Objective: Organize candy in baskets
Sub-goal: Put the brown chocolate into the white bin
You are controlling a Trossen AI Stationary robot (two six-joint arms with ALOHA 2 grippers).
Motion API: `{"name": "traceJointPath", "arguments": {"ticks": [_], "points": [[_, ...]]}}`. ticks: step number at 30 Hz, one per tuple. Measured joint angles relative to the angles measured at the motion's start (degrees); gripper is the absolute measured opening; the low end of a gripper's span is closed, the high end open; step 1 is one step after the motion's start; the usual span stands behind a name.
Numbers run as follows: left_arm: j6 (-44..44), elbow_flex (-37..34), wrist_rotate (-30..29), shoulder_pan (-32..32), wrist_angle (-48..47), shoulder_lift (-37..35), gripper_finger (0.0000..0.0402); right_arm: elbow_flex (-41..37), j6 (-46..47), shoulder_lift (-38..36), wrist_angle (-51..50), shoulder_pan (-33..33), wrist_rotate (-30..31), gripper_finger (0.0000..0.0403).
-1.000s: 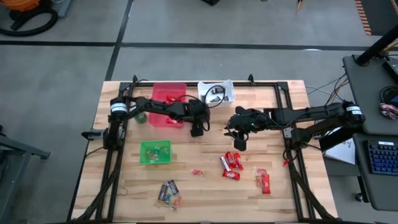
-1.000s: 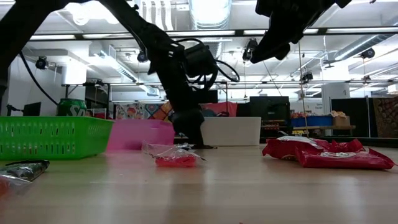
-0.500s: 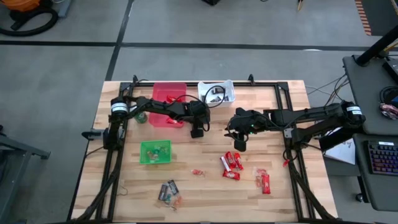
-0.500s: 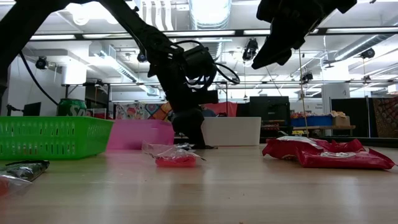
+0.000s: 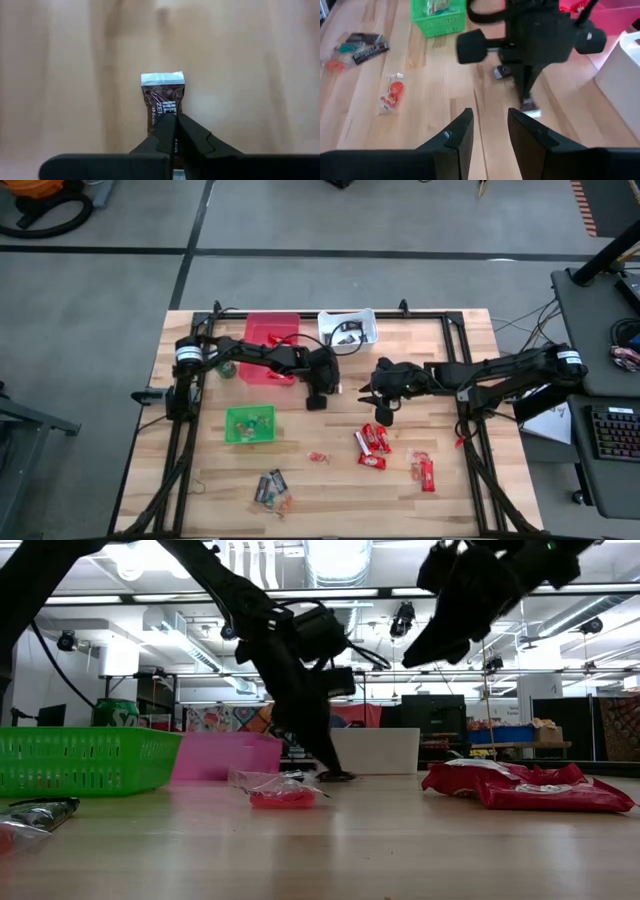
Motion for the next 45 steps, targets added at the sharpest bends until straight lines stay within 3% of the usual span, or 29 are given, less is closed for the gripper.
{"name": "traceJointPath", "arguments": {"ticks": [4,8,16,24,34,45], "points": [[-1.6,0.0,5.1,-0.2,2.6,-1.0,0.0001,-5.3,6.8,0.0,8.3,-0.3,0.9,0.0107],[-2.7,0.1,5.2,-1.3,5.9,-1.1,0.0001,-9.3,17.7,0.0,14.8,-0.6,4.5,0.0098],[-4.0,0.2,4.8,-3.1,8.9,-1.0,0.0000,-12.5,33.8,0.0,14.8,-0.8,6.4,0.0087],[-2.7,-0.3,4.8,-3.9,5.9,-0.7,0.0000,-12.5,42.5,0.0,10.2,-0.8,5.6,0.0138],[-4.7,-3.2,3.6,-5.0,7.7,0.3,0.0000,-11.3,46.7,8.3,8.8,-0.8,5.4,0.0188],[-5.5,-3.0,3.1,-5.0,9.3,2.6,0.0000,-6.0,45.0,18.0,9.6,-0.8,4.4,0.0212]]}}
